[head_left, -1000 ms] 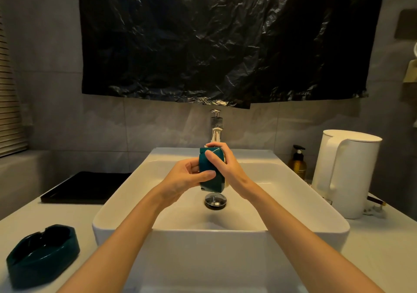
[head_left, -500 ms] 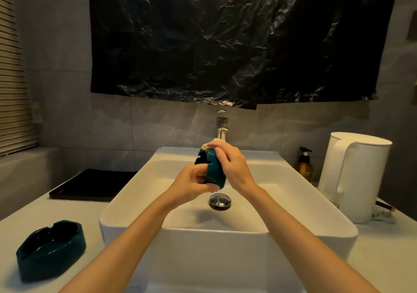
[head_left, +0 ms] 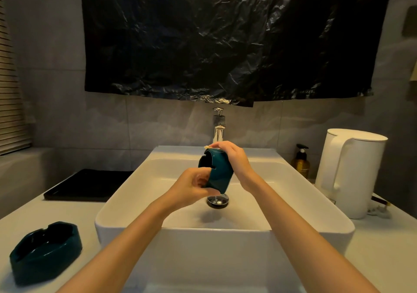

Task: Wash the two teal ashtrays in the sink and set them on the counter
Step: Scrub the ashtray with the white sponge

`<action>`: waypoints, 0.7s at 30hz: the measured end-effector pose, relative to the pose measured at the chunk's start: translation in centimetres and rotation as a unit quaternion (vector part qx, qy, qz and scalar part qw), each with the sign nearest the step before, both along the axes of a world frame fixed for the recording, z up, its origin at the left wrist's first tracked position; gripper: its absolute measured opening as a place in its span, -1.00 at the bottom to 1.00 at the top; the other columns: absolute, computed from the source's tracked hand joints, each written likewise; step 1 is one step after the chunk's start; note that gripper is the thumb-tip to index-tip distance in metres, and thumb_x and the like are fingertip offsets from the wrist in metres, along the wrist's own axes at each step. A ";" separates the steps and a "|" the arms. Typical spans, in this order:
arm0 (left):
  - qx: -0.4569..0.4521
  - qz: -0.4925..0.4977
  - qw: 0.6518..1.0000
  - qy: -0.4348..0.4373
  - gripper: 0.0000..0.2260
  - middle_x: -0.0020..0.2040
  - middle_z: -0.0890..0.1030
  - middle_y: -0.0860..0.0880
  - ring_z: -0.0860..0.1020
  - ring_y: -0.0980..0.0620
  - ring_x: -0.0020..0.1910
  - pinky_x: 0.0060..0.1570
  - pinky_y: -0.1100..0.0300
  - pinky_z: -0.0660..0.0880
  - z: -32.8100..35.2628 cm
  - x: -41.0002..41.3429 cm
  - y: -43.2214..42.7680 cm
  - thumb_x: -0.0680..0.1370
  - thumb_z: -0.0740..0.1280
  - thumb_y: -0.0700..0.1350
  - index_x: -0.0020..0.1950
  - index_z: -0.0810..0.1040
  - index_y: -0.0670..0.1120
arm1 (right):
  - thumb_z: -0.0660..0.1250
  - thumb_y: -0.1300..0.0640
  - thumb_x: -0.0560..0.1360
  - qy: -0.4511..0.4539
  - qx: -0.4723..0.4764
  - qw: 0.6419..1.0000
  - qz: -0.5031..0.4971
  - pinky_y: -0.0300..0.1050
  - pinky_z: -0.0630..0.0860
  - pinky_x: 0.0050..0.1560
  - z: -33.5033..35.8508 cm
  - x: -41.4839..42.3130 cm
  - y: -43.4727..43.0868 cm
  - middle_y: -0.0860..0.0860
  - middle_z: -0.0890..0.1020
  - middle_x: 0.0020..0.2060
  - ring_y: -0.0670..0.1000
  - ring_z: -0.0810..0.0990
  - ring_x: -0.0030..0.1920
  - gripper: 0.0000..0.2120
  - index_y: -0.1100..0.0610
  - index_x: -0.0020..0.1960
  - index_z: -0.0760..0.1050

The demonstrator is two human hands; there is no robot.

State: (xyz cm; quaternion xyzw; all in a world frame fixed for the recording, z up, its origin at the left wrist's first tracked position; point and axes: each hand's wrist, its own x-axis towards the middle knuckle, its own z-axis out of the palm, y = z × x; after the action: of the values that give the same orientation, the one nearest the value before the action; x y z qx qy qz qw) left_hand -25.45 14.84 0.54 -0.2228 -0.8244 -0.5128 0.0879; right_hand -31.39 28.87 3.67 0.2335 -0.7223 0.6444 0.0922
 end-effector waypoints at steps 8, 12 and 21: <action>-0.014 0.005 0.999 0.031 -0.70 0.00 0.65 0.02 0.62 0.12 -0.02 -0.08 0.36 0.53 0.2 0.2 0.0 0.43 0.44 -0.31 0.14 0.58 -0.10 | 0.34 -0.35 0.31 -0.313 -0.023 0.933 0.174 0.03 0.56 0.10 -0.2 0.4 1.4 0.13 0.56 0.09 0.12 0.55 0.11 -0.29 0.07 0.29 0.43; -0.041 0.021 0.998 0.044 -0.71 0.05 0.65 -0.03 0.59 0.05 0.02 -0.03 0.31 0.56 0.0 0.0 -0.3 0.43 0.45 -0.27 0.14 0.60 -0.16 | 0.37 -0.32 0.31 -0.346 -0.029 0.916 0.199 0.03 0.56 0.07 -0.4 0.3 1.6 0.14 0.54 0.11 0.13 0.53 0.10 -0.27 0.09 0.32 0.41; 0.061 0.030 0.998 -0.005 -0.67 0.00 0.64 0.10 0.62 0.15 -0.03 -0.15 0.39 0.53 1.2 0.2 0.7 0.43 0.47 -0.14 0.16 0.52 0.00 | 0.35 -0.05 0.50 -0.172 -0.085 0.977 0.096 -0.03 0.59 0.00 -1.1 0.5 0.1 0.13 0.50 0.14 0.09 0.56 0.07 -0.62 -0.07 0.25 0.31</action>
State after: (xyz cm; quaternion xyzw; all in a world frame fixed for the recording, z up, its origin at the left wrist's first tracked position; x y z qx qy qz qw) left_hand -25.23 15.54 1.74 -0.1900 -0.7982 -0.5605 0.1128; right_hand -30.94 29.01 2.53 0.1786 -0.6441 0.7400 -0.0757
